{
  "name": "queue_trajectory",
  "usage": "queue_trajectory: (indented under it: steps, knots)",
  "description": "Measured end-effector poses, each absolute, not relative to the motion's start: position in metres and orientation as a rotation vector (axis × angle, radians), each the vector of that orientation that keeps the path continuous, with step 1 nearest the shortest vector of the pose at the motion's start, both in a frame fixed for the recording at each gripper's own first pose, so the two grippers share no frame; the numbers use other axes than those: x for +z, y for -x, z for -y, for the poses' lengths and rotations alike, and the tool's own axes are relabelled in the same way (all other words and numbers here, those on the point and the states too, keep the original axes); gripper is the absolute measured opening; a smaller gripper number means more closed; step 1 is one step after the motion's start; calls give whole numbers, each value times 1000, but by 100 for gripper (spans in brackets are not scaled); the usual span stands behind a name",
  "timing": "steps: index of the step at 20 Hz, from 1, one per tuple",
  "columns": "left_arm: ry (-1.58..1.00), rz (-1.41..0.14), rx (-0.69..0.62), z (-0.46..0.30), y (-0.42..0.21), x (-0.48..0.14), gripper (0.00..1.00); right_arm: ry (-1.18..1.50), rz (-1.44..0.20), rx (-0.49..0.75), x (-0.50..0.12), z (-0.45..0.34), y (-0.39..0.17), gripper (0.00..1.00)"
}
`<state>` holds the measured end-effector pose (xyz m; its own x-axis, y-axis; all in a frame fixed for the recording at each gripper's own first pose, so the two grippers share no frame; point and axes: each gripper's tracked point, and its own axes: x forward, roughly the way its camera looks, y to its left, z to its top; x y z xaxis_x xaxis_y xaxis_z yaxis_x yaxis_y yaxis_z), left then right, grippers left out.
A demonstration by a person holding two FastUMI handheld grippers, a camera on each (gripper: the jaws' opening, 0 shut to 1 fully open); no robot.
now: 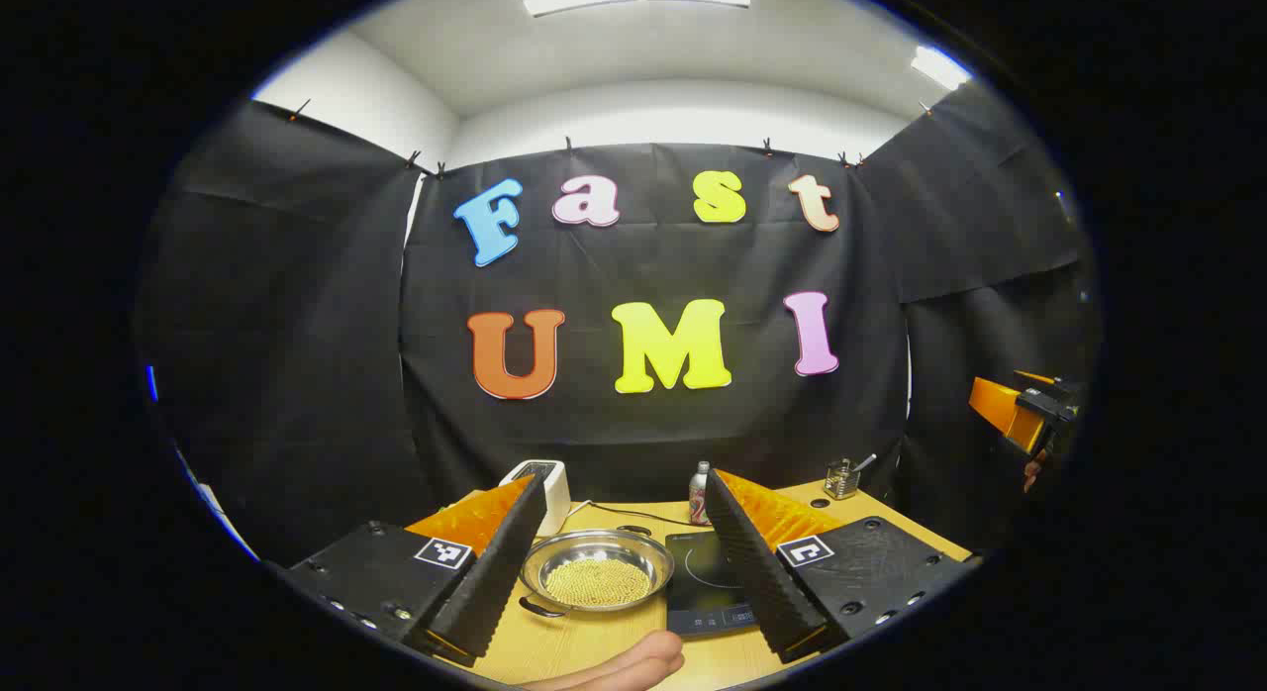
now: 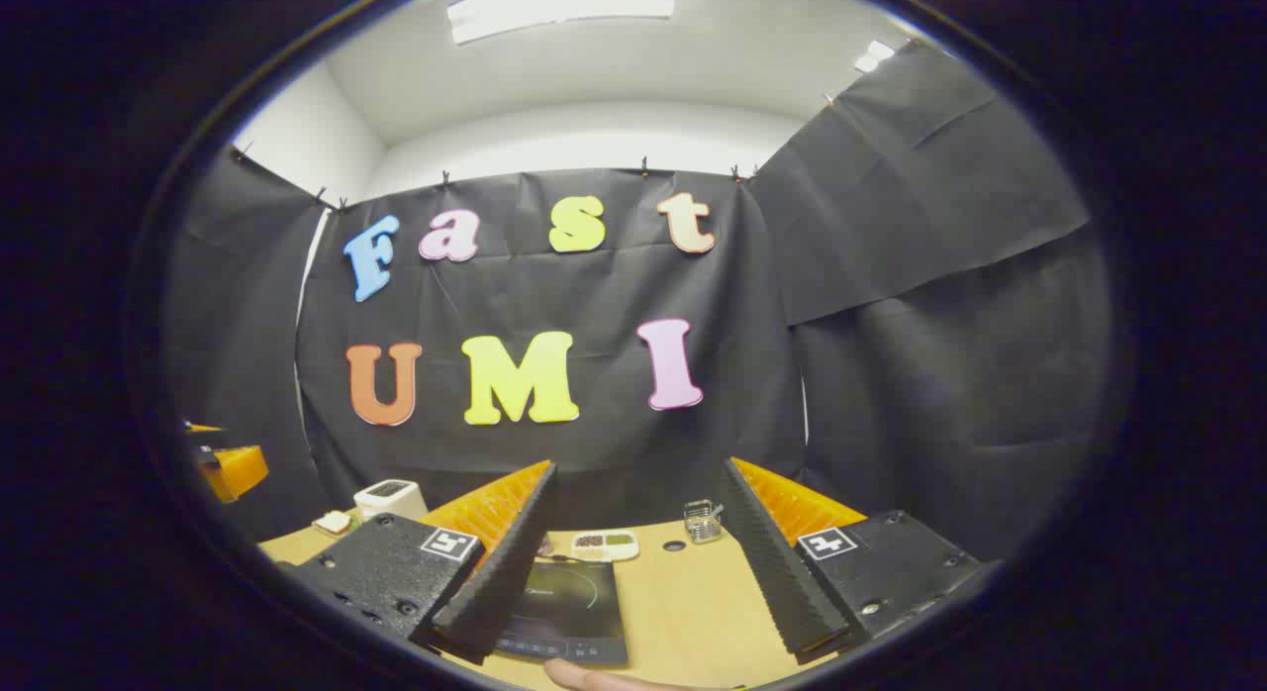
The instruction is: First push the handle of the pot to place it horizontally, then grasp the pot with both hands and set it on the induction cooktop.
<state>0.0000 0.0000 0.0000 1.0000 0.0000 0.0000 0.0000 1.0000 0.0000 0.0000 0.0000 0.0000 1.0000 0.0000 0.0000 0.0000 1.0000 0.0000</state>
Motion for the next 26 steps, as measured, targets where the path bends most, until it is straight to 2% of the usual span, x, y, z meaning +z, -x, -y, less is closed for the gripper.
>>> queue_trajectory:
  steps: [5, 26]
  knots:
    - [6, 3, 17, -23, -2, 4, 96, 34, 9, 29, 12, -10, 11, 99]
    - [21, -11, 20, -28, -13, -2, 96, 82, 28, 34, 24, -6, 14, 100]
